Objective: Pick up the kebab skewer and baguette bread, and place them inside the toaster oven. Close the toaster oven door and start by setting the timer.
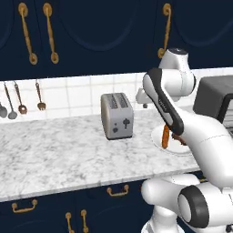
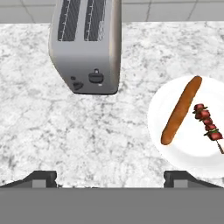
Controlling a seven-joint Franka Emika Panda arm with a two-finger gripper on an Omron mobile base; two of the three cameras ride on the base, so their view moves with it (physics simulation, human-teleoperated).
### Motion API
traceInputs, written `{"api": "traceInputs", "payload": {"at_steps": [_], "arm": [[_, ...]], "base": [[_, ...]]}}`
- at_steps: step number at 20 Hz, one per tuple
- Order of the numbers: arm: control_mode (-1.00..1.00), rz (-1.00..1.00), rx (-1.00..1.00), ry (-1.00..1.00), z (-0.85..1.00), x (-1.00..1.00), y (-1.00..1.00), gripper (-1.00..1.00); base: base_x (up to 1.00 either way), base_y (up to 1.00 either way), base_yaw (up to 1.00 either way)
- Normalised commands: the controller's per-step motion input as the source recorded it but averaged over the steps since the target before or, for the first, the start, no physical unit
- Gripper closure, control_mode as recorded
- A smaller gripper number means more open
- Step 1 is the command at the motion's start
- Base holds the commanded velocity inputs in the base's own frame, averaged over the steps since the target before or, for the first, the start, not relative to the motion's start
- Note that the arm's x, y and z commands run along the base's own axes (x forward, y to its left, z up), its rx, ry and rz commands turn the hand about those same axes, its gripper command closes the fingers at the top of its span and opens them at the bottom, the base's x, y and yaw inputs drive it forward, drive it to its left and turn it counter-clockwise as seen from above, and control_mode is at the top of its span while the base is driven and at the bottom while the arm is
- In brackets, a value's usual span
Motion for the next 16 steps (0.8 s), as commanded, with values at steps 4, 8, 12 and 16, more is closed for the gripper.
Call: {"api": "traceInputs", "payload": {"at_steps": [4, 8, 12, 16], "arm": [[1.00, 0.00, 0.00, 0.00, 0.00, 0.00, 0.00, -1.00], [1.00, 0.00, 0.00, 0.00, 0.00, 0.00, 0.00, -1.00], [1.00, 0.00, 0.00, 0.00, 0.00, 0.00, 0.00, -1.00], [1.00, 0.00, 0.00, 0.00, 0.00, 0.00, 0.00, -1.00]], "base": [[0.00, -1.00, 0.00], [0.17, -0.80, 0.00], [0.35, -0.44, -0.02], [0.52, -0.30, -0.06]]}}
